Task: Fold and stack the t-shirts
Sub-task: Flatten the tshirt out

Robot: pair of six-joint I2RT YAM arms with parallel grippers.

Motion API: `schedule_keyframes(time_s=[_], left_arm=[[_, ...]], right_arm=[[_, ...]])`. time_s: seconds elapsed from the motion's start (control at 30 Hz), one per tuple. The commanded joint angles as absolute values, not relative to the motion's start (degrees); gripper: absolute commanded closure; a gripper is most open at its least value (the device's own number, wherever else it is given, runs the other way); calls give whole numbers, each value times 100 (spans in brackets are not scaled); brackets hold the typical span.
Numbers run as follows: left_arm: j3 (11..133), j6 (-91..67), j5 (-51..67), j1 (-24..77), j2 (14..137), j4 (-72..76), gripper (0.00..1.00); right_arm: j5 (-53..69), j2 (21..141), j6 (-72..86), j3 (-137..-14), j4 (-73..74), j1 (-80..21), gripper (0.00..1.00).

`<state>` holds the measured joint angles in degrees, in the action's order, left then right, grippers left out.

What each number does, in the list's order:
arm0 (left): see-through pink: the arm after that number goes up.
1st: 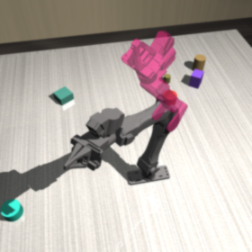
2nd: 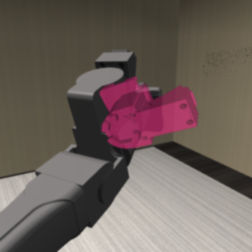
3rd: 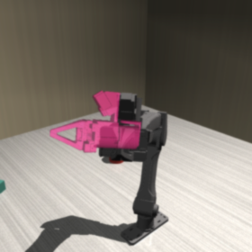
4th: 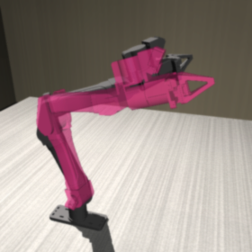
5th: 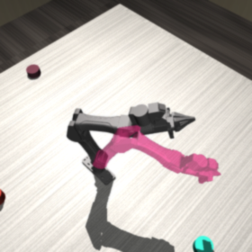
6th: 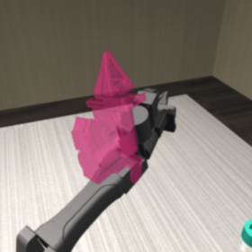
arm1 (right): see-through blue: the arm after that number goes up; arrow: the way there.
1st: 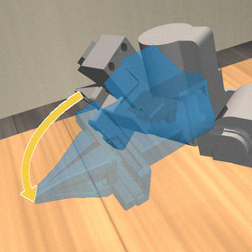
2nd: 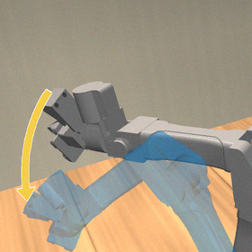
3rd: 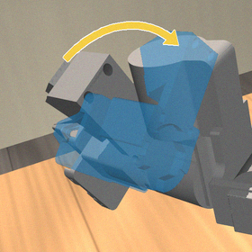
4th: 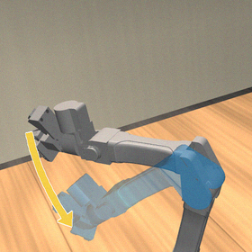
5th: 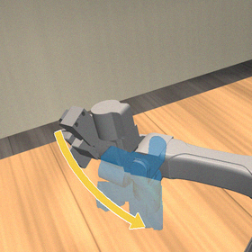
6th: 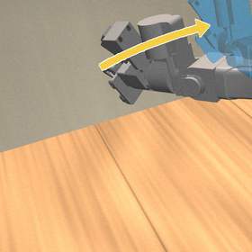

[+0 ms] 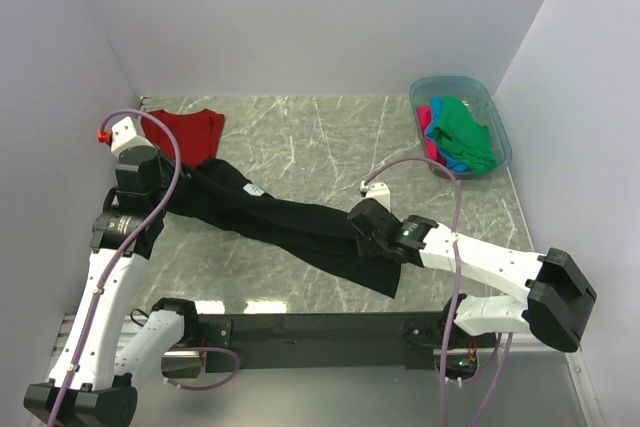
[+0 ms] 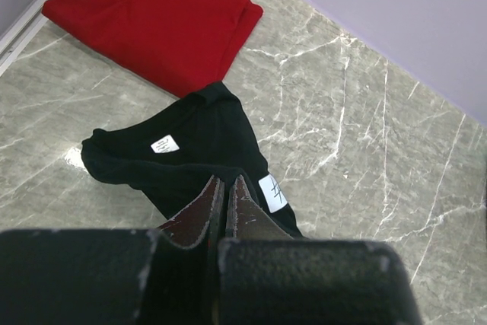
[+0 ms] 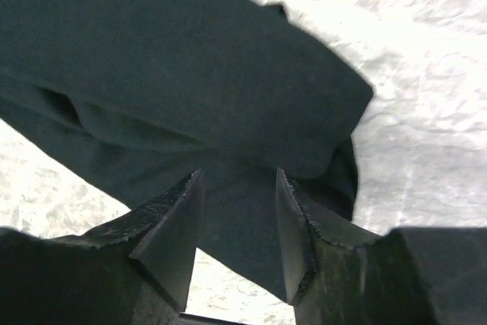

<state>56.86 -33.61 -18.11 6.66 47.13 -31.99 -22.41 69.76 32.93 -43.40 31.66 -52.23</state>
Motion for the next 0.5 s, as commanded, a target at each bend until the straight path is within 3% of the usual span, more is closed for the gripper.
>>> schedule_keyframes(time_s=[0.0, 0.47], left_arm=[[5766, -3243, -1740, 633, 4676, -3032, 100], [5783, -3208, -1740, 633, 4693, -3102, 99]], right_arm=[[-2004, 6979, 3313, -4158, 2725, -5212, 49], [-2891, 7444, 3691, -4227, 3059, -5177, 46]])
